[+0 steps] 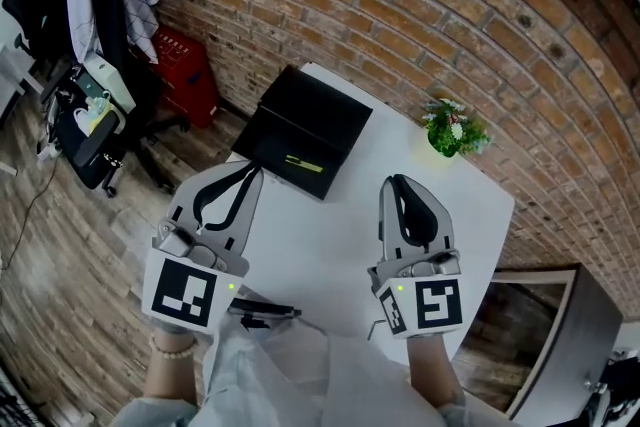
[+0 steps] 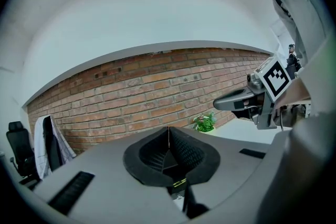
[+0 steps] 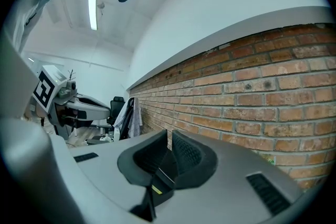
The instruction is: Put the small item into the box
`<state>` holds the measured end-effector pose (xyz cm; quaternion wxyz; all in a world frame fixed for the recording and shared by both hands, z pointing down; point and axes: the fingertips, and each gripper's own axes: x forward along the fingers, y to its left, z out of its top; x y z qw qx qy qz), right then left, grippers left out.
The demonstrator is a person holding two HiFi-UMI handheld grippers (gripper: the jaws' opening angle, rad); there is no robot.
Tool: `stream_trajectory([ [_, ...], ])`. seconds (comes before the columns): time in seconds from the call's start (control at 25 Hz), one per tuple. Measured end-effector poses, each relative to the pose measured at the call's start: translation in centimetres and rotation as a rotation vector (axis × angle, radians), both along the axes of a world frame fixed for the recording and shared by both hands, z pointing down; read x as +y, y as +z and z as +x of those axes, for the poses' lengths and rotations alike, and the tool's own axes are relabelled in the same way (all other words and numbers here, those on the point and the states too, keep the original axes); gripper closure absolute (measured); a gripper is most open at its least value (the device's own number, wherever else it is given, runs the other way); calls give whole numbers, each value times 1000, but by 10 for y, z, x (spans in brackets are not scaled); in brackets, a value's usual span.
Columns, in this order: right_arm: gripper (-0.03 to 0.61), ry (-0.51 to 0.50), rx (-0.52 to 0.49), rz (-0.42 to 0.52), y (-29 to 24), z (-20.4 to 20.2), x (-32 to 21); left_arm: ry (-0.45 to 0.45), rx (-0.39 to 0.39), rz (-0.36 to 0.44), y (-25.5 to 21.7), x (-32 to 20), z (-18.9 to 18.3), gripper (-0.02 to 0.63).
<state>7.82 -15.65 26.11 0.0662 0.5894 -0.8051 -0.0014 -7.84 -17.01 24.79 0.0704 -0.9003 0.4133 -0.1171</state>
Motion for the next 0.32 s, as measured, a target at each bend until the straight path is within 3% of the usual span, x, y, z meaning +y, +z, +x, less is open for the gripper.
stream_trajectory([
  [0.32, 520, -12, 12, 8, 3, -3, -6, -22, 19, -9, 6, -6, -3, 593],
])
